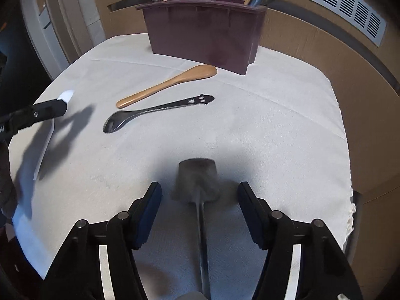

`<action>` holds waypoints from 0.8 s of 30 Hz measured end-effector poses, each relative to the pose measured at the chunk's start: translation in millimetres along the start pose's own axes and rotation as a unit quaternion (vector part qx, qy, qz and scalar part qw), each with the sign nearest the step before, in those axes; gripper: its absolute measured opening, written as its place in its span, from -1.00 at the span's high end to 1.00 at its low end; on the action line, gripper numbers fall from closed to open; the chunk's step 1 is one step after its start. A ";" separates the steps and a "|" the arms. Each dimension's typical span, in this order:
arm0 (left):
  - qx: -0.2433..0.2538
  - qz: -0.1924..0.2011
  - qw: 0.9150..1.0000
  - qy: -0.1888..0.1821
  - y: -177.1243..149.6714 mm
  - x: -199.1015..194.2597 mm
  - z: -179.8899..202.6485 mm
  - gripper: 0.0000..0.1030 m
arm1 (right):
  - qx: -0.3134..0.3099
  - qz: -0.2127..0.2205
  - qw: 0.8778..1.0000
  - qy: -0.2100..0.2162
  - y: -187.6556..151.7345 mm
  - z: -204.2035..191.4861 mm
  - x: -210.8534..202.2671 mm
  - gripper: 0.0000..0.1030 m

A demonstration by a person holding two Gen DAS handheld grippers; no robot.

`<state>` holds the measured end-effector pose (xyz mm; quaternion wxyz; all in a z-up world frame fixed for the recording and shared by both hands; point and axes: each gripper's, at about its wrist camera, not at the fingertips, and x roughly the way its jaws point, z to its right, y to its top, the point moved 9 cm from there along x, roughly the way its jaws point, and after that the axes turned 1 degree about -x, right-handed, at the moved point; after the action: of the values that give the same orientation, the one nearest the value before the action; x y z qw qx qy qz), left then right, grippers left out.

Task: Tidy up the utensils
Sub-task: 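Carry the white spoon with the left tool while the right tool carries the spatula into the caddy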

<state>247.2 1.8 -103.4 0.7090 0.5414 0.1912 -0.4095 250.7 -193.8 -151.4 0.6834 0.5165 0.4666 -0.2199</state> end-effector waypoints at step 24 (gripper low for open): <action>0.035 0.270 0.958 -0.088 185.9 -89.0 82.5 0.33 | 0.050 0.313 0.948 0.003 146.1 12.4 -159.3 0.43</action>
<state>326.7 -26.6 101.8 0.7875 0.5594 -0.0396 -0.2555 295.6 -180.0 60.0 0.6901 0.6706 0.2716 -0.0162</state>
